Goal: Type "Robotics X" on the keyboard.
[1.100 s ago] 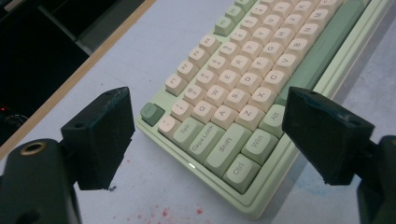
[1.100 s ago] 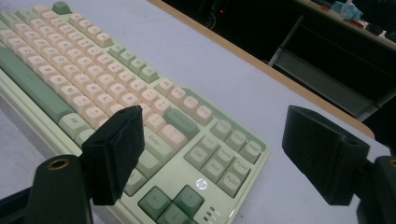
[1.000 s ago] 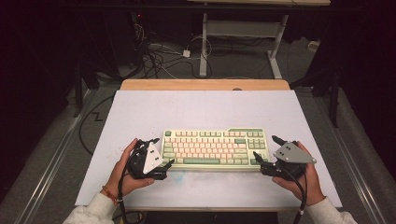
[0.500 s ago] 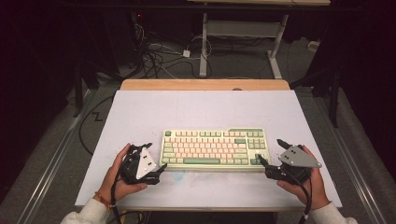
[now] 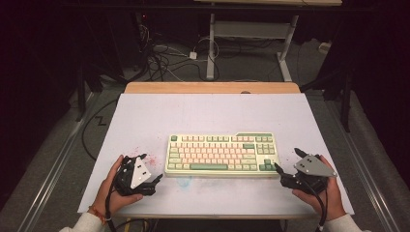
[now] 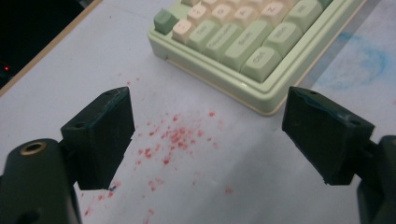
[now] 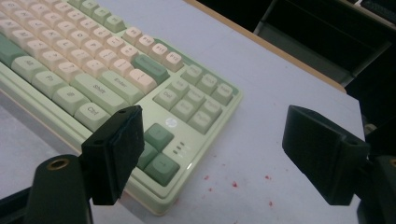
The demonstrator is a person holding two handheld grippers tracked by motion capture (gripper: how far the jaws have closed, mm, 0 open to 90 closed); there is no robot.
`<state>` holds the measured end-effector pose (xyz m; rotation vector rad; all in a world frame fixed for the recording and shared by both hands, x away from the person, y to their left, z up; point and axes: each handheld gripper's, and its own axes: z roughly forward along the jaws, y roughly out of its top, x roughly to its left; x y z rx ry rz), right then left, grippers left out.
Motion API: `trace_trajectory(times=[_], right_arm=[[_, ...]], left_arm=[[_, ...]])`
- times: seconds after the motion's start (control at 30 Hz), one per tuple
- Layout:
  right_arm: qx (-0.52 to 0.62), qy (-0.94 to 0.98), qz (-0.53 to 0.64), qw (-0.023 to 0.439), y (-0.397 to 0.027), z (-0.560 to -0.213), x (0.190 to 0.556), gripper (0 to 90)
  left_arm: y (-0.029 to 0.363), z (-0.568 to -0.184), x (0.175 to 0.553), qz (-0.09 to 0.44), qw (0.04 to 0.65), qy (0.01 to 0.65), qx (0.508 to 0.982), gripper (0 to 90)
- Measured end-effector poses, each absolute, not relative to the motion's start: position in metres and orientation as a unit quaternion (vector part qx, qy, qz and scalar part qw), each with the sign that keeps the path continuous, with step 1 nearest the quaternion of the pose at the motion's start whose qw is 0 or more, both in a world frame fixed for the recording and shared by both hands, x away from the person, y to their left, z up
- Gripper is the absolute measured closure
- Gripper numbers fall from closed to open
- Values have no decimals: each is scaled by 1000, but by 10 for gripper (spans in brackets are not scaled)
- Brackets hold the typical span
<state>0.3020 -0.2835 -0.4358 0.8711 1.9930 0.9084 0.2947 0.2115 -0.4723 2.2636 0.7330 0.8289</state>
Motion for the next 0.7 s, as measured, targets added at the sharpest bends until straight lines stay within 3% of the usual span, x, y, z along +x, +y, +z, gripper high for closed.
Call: trace_trajectory(times=[0.47, 0.7], right_arm=[[396, 776, 349, 346, -315, -468, 297, 182], [383, 777, 349, 358, -311, -465, 292, 183]], left_arm=[[228, -490, 290, 290, 297, 307, 856, 159], [226, -487, 288, 294, 312, 304, 851, 159]])
